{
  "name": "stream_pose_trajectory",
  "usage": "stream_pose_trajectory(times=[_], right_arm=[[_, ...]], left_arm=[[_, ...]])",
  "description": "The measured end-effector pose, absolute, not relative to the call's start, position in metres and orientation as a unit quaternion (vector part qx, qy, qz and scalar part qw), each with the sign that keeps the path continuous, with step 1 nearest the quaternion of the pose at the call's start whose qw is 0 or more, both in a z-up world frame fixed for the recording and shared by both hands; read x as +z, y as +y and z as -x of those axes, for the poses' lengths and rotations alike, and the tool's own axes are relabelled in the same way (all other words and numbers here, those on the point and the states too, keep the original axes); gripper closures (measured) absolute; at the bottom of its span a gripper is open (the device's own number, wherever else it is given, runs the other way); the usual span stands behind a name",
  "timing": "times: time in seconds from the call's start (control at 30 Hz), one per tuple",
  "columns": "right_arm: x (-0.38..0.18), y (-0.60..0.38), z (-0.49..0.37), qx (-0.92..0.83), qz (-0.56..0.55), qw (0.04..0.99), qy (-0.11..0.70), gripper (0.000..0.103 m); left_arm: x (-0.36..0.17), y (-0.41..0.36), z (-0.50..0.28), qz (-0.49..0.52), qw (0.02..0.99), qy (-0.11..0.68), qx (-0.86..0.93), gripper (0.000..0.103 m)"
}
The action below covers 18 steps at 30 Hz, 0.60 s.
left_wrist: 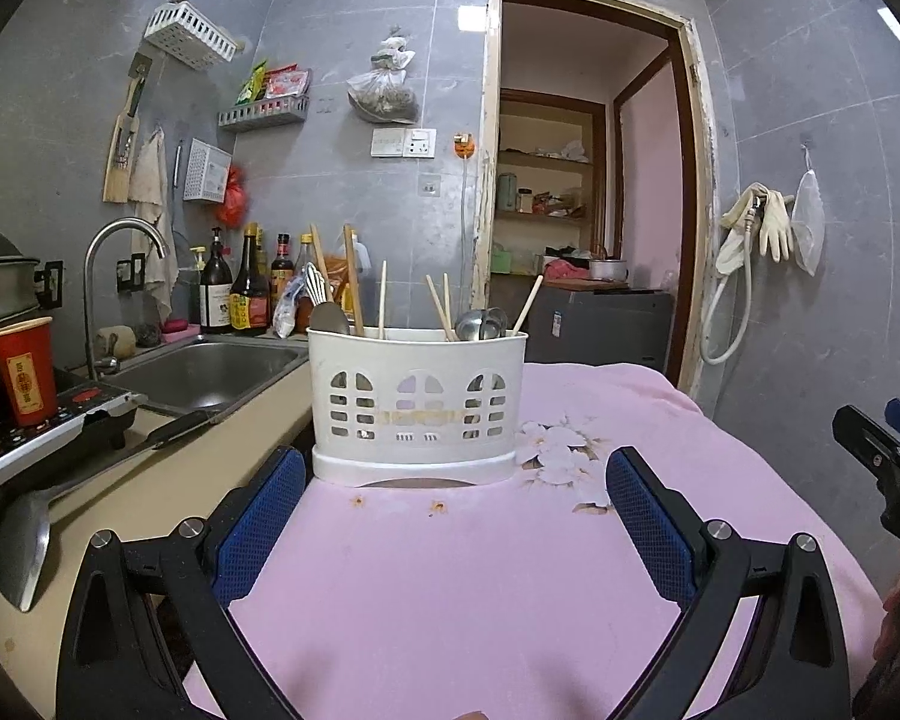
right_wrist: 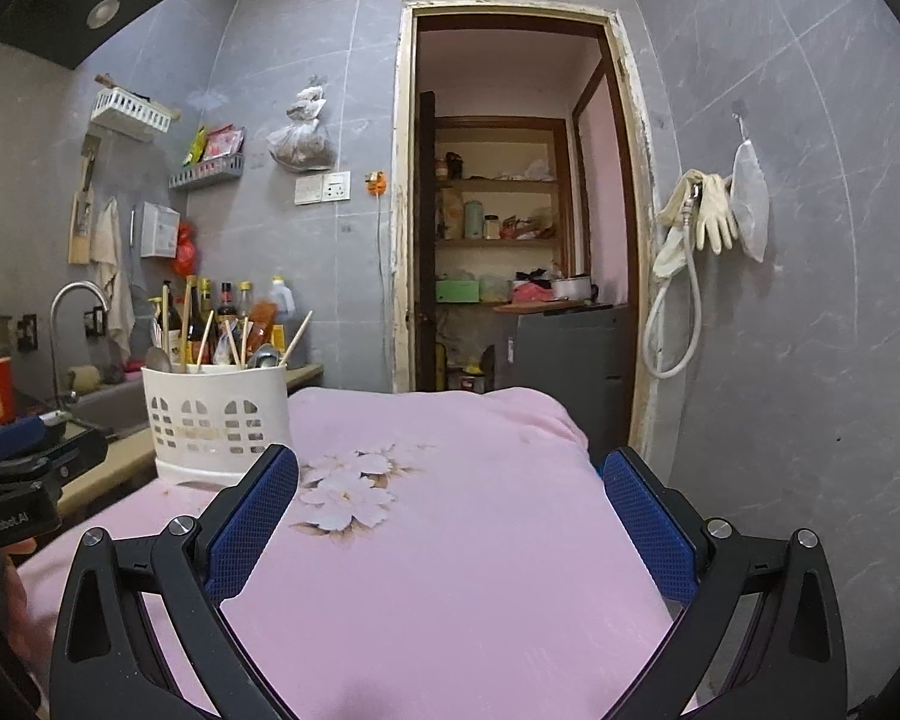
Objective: Organize utensils
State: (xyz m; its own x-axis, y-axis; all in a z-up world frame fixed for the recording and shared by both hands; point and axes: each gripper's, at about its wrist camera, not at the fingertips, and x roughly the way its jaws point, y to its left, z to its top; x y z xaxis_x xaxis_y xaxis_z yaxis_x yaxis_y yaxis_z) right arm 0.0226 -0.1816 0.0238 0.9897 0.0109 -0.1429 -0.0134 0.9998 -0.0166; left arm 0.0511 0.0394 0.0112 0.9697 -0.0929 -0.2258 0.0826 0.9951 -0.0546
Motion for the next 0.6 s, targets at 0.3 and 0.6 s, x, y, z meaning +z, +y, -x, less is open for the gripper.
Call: stream_pose_trajectory(times=[0.3, 0.6], right_arm=[[0.017, -0.179, -0.014, -0.01, 0.014, 0.998, 0.067, 0.0], [0.014, -0.182, -0.015, -0.009, 0.002, 0.997, 0.075, 0.0]], left_arm=[[0.004, 0.04, -0.042, 0.019, 0.993, 0.111, -0.024, 0.004], [0.001, 0.036, -0.039, 0.01, 0.994, 0.105, -0.019, 0.004]])
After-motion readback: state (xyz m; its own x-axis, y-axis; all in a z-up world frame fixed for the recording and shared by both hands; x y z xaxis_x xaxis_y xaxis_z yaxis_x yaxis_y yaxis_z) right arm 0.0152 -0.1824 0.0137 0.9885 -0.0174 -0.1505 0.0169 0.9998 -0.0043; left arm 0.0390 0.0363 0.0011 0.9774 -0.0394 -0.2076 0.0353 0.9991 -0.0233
